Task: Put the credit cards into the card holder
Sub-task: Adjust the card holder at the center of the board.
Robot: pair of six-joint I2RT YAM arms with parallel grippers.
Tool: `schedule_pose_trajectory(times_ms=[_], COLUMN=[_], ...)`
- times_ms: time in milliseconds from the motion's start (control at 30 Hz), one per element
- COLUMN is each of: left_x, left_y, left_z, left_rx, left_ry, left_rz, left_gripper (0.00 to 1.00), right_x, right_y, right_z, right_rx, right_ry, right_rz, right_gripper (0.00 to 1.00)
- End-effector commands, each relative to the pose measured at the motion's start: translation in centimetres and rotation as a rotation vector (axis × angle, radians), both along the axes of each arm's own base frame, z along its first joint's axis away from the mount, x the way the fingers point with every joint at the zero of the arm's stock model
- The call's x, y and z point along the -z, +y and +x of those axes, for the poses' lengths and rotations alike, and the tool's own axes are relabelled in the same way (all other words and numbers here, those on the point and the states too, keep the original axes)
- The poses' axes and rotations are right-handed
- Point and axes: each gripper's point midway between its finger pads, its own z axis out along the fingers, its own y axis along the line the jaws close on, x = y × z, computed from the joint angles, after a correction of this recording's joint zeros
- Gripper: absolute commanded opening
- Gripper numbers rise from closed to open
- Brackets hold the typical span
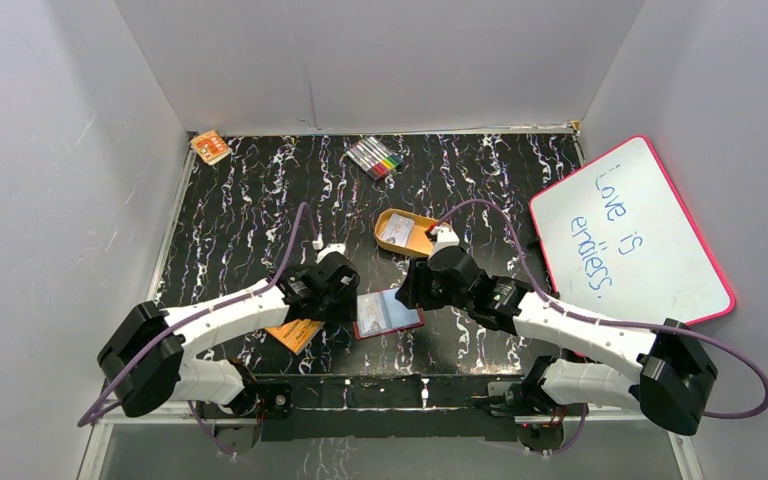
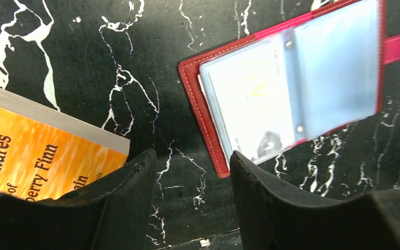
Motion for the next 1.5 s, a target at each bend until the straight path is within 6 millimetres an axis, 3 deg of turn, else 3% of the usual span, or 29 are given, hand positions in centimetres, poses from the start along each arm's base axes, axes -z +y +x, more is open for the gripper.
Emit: schedule_pose_trajectory(times_ms=[0, 267, 667, 900, 1133, 1467], left_x=[-1.4, -0.3, 0.0, 0.8, -0.1, 1.3], left_y=[0.1, -1.2, -1.0, -1.5, -2.5, -3.1], left_z=[0.2, -0.1, -0.5, -0.4, 0.3, 0.4], left_rx=[-0.023, -0.014, -0.053, -0.068, -0.099, -0.097], left_ry=[-0.035, 0.011, 0.041, 0.063, 0.028, 0.072], left_rz=[-0.04, -0.078, -0.101, -0.116, -0.194, -0.161], left_gripper=[0.53, 0.53, 0.53, 0.5, 0.5, 0.48], right_x=[-1.2, -0.4, 1.2, 1.8, 3.1, 6.1], right_y=[0.2, 0.4, 1.1, 3.1, 5.8, 6.3], right_z=[0.6, 0.3, -0.2, -1.0, -2.2, -2.7], right_rx=[0.007, -0.014, -0.033, -0.054, -0.102, -0.051], right_ry=[-0.052, -0.04, 0.026, 0.108, 0.238, 0.36], right_rz=[0.046, 0.045, 0.021, 0.118, 0.2, 0.193], right_gripper=[0.52, 0.52, 0.51, 0.47, 0.46, 0.4])
